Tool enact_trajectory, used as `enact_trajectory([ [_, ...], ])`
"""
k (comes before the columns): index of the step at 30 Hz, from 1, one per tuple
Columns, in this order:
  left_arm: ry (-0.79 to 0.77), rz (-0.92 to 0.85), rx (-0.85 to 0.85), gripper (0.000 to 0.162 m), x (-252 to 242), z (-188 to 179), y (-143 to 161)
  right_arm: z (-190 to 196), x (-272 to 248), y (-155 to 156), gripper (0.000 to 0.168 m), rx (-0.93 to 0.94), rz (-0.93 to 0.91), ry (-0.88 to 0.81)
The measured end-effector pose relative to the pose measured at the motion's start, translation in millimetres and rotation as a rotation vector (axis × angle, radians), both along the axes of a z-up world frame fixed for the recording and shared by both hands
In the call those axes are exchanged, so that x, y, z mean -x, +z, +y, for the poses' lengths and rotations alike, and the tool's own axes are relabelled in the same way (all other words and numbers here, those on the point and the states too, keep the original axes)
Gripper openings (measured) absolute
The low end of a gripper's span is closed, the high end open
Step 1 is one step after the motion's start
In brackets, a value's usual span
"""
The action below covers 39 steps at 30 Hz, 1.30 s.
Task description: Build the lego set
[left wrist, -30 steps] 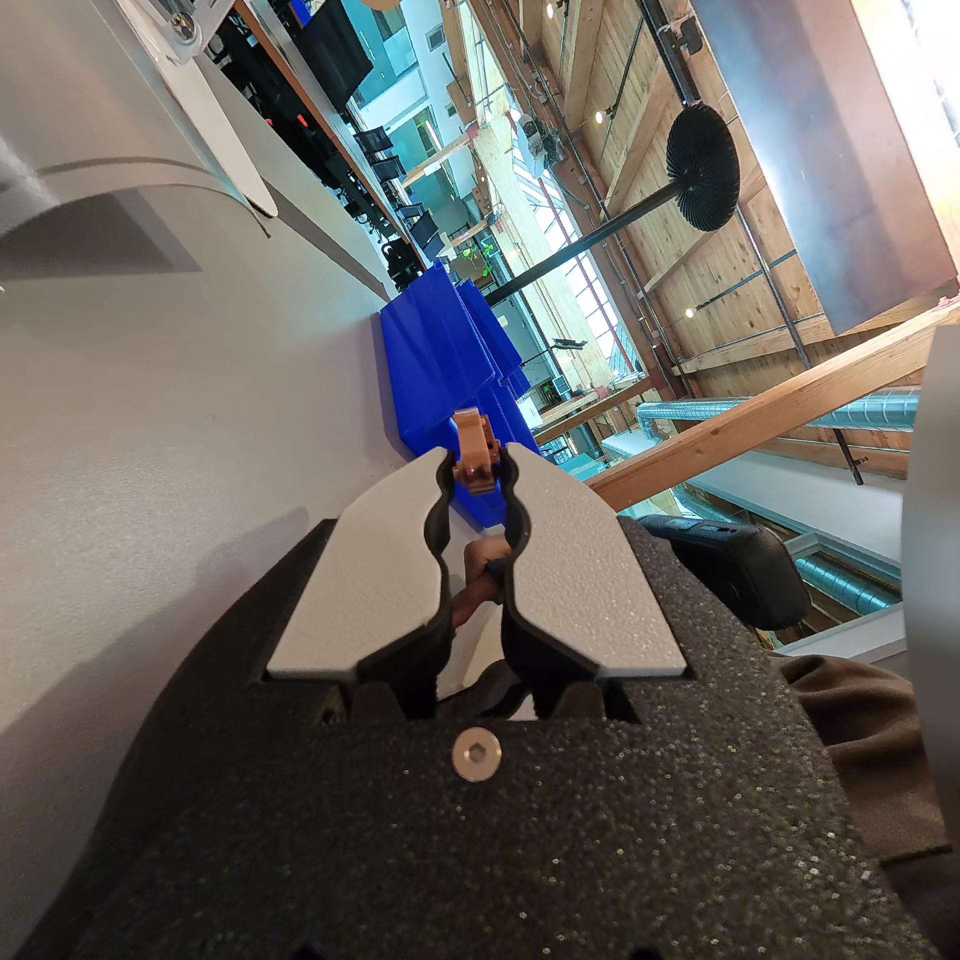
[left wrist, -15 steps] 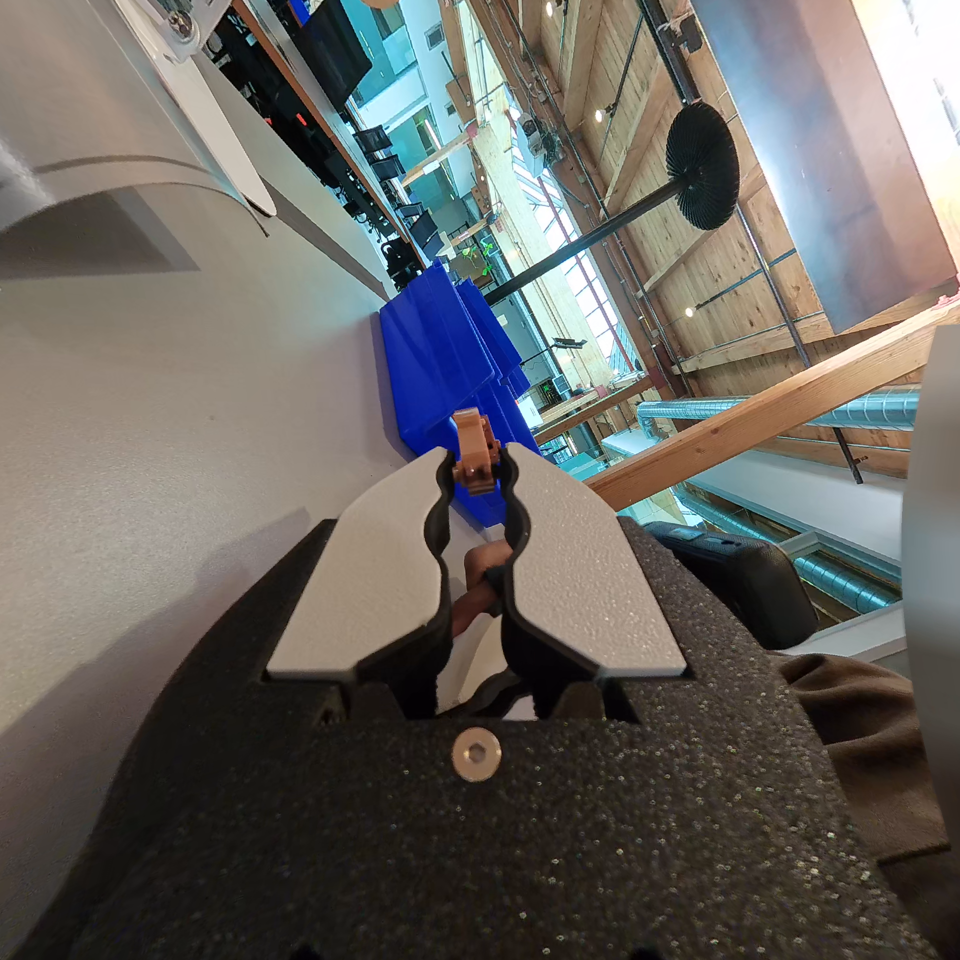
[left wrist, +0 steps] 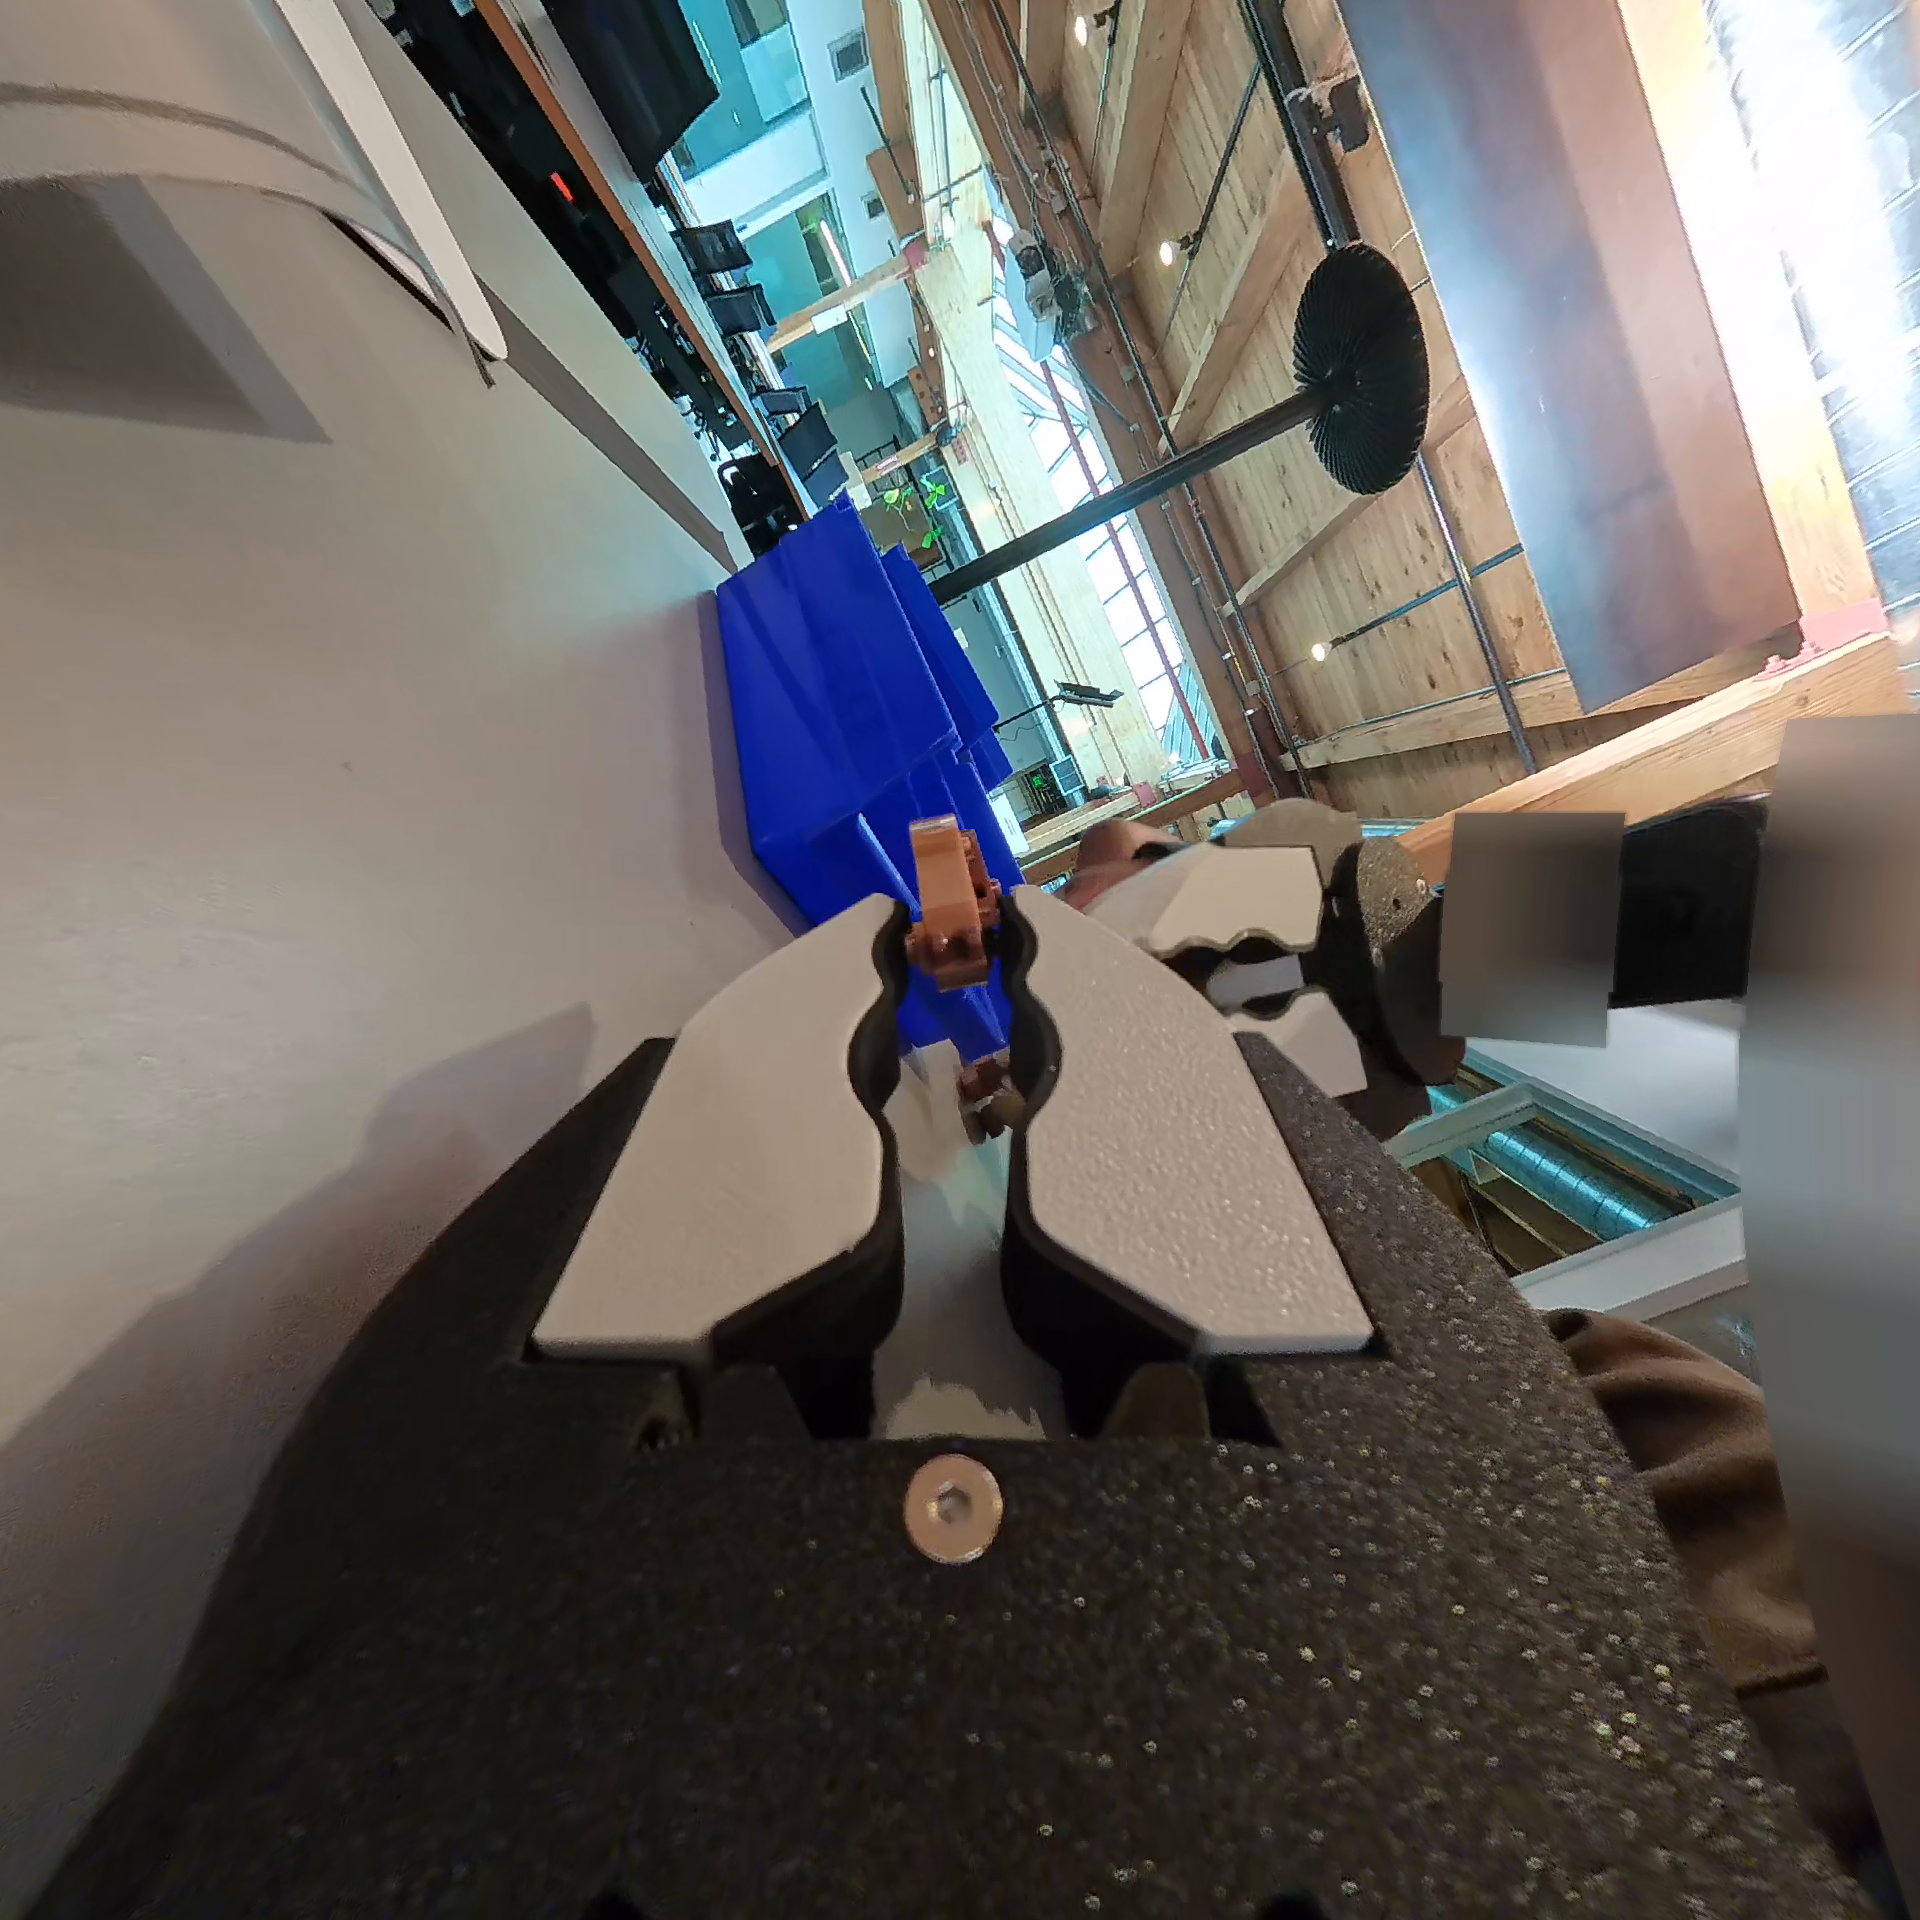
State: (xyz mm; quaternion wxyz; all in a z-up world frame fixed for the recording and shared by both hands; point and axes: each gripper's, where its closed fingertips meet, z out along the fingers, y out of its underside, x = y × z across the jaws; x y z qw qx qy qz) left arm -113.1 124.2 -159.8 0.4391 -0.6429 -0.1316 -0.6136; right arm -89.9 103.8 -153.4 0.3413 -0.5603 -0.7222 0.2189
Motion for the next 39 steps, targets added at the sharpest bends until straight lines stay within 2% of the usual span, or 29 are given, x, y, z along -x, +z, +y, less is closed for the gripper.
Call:
enact_trajectory([
  [15, -0.007, -0.007, 0.0, 0.016, -3, -1, 0, 18, 14, -4, 0.012, -0.091, -0.04, -0.079],
  [39, -0.015, -0.052, 0.014, 0.016, -4, -1, 0, 21, 18, -2, 0.019, -0.176, -0.012, -0.068],
])
